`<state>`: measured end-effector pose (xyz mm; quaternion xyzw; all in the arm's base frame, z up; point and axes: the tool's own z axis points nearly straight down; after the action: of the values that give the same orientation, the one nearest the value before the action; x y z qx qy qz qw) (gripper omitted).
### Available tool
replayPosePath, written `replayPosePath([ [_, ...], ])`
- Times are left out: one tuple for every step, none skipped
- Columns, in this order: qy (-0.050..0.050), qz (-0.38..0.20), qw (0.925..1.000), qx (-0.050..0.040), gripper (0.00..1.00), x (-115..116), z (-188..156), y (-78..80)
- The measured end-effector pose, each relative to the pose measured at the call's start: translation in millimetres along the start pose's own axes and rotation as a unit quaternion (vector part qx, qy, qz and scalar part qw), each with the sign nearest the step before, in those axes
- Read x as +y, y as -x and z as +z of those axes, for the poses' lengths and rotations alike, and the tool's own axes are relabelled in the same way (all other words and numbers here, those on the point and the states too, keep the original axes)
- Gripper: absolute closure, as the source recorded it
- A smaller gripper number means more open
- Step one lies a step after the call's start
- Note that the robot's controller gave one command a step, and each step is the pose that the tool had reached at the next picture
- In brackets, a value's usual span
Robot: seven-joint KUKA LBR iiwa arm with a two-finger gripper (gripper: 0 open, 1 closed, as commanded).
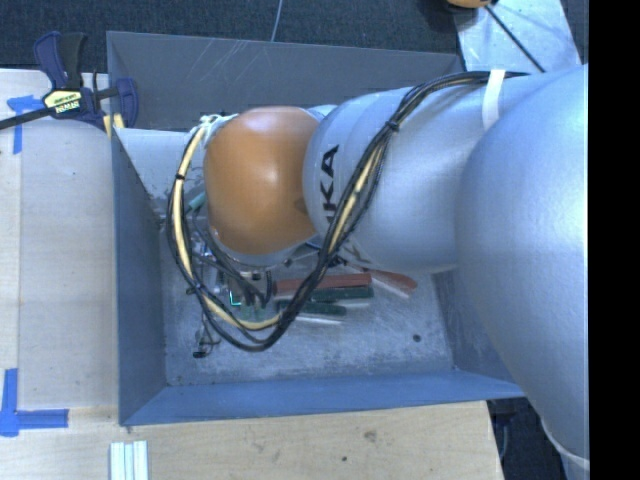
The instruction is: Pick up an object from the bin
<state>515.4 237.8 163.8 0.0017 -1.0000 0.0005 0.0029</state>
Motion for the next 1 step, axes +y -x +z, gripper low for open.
replayPosePath([
  [0.001, 0.002, 1.0, -0.0039, 0.0, -0.9, -4.5, 2.2],
])
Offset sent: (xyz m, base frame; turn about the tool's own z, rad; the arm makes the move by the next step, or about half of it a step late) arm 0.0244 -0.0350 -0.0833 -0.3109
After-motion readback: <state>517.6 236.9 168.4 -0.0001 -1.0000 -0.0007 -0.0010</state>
